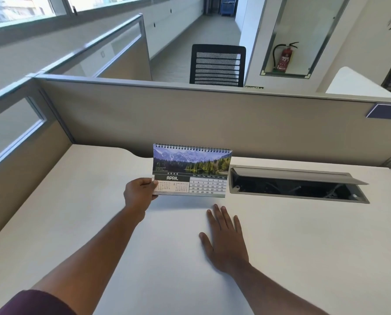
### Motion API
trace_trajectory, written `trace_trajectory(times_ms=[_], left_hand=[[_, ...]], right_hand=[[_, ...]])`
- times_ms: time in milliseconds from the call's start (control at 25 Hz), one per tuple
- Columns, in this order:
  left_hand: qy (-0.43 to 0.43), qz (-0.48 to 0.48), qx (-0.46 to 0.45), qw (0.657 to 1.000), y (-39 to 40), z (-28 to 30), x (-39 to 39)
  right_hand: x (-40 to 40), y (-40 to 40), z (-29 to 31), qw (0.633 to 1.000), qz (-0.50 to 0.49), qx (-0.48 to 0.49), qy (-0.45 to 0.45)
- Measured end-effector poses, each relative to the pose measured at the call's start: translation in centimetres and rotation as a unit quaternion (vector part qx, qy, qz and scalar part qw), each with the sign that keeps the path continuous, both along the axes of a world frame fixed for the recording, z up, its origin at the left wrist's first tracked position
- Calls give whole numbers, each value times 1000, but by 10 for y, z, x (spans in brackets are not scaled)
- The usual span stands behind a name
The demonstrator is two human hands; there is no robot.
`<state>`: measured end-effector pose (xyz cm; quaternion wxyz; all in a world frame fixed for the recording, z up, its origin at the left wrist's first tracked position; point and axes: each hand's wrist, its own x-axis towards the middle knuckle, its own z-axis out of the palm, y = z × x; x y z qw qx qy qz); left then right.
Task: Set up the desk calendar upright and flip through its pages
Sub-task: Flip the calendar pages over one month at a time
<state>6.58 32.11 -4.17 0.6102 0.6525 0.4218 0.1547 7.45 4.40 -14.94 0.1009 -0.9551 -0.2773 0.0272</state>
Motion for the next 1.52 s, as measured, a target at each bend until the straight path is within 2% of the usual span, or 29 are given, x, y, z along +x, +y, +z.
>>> trace_trajectory(times_ms=[240, 320, 440, 560, 680, 720, 800, 880, 960, 1040, 1120, 1200, 1280, 1400, 1520], left_hand=[[12, 0, 60, 998, -4, 6, -10], [-12, -3, 46, 999, -7, 11, -12], [-82, 28, -95, 992, -13, 25, -18], [-148, 9, -234, 961, -16, 43, -22], [-232, -39, -298, 925, -13, 61, -20], [-249, -67, -281, 924, -12, 67, -18], [-261, -132, -191, 937, -12, 78, -11], [-262, -192, -56, 944, -13, 88, -1], [-253, -243, 104, 931, -14, 96, 13], [-201, -262, 262, 907, -15, 99, 27], [-99, -289, 358, 882, -14, 95, 39], [8, -341, 380, 860, -13, 86, 46], [57, -361, 388, 846, -10, 78, 50], [15, -336, 399, 853, -6, 71, 49], [-87, -214, 384, 894, -12, 58, 39]], right_hand=[[0, 1, 1, 1000, -2, 1, 1], [-1, 1, 3, 1000, -1, 0, 5], [-1, 0, 5, 1000, 1, -3, 10], [-1, 0, 6, 1000, 2, -5, 14], [-1, 0, 7, 1000, 2, -8, 14], [-1, 0, 7, 1000, 2, -8, 15], [0, 1, 7, 1000, 1, -5, 15], [-1, 1, 7, 1000, 1, 1, 15], [-2, 1, 7, 1000, 0, 0, 16], [-2, 1, 7, 1000, 0, -3, 17], [-2, 1, 8, 1000, 0, -2, 18], [-2, 1, 9, 1000, 0, -2, 22], [-2, 1, 9, 1000, 0, 0, 23], [-2, 1, 9, 1000, 1, -4, 25], [-2, 0, 9, 1000, 1, -5, 21]])
